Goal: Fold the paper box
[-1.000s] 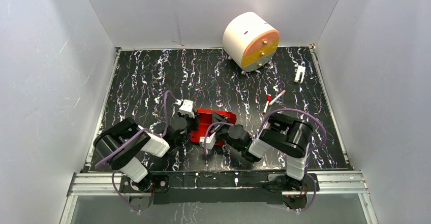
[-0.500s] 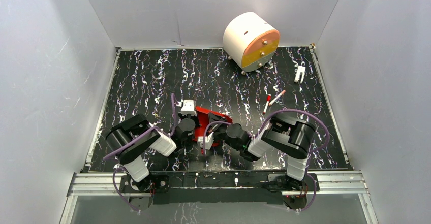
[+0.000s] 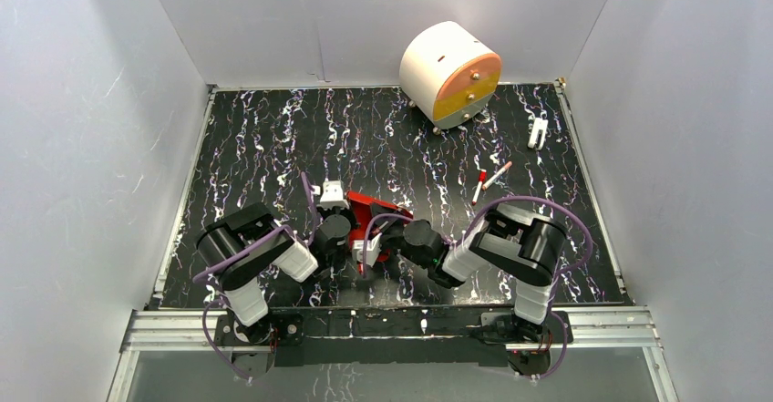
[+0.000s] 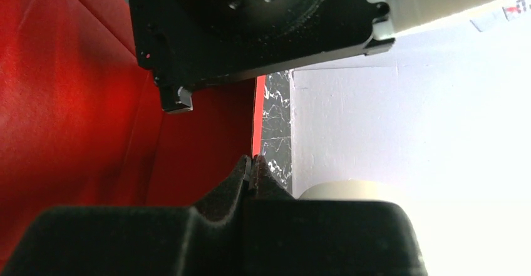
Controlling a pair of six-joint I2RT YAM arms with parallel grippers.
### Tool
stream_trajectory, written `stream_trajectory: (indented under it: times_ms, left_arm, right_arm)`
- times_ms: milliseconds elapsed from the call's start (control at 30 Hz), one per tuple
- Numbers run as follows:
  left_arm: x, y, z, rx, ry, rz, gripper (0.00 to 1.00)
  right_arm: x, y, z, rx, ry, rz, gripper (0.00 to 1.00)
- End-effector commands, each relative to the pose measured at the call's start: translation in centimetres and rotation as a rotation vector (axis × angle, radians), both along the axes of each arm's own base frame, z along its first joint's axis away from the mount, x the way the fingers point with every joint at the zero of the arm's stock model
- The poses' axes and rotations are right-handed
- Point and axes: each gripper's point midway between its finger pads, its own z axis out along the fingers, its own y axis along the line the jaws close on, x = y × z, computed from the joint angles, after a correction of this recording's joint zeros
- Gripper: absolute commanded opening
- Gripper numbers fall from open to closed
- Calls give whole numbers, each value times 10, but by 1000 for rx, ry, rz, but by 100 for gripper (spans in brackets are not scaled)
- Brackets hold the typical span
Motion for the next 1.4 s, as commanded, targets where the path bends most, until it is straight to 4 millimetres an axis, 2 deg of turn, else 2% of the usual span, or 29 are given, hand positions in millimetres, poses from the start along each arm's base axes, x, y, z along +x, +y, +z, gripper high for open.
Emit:
stream_trajectory:
  times_ms: [0,133,233,433,533,700,800,933,1100,1367]
  left_arm:
    - [-3,24,-18,56,30,47,0]
    - [-5,20,-16,72,21,-5,0]
    - [-7,17,-17,94,14,-45,0]
    - [-8,8,-14,126,-4,-113,0]
    - [-8,5,-13,141,-9,-136,0]
    - [-10,-7,-11,156,-20,-215,0]
    - [-13,-16,-9,156,-28,-276,0]
    - [-15,-24,-6,158,-36,-328,0]
    - [-18,-35,-5,155,-43,-388,0]
    - [-19,-40,-6,160,-43,-417,0]
  right_arm:
    - [-15,5,4,72,92,38,5]
    - [-17,0,18,129,142,20,11]
    - [-19,-3,27,153,198,7,20]
    - [-31,-9,31,118,436,-34,39]
    - [-37,-12,47,181,546,-68,49]
    - [-24,-18,81,360,705,-173,69]
    - [-5,-26,91,439,893,-202,71]
    - [6,-28,100,538,1127,-192,73]
    - [15,-21,91,567,1330,-196,74]
    - [25,-13,56,572,1550,-243,73]
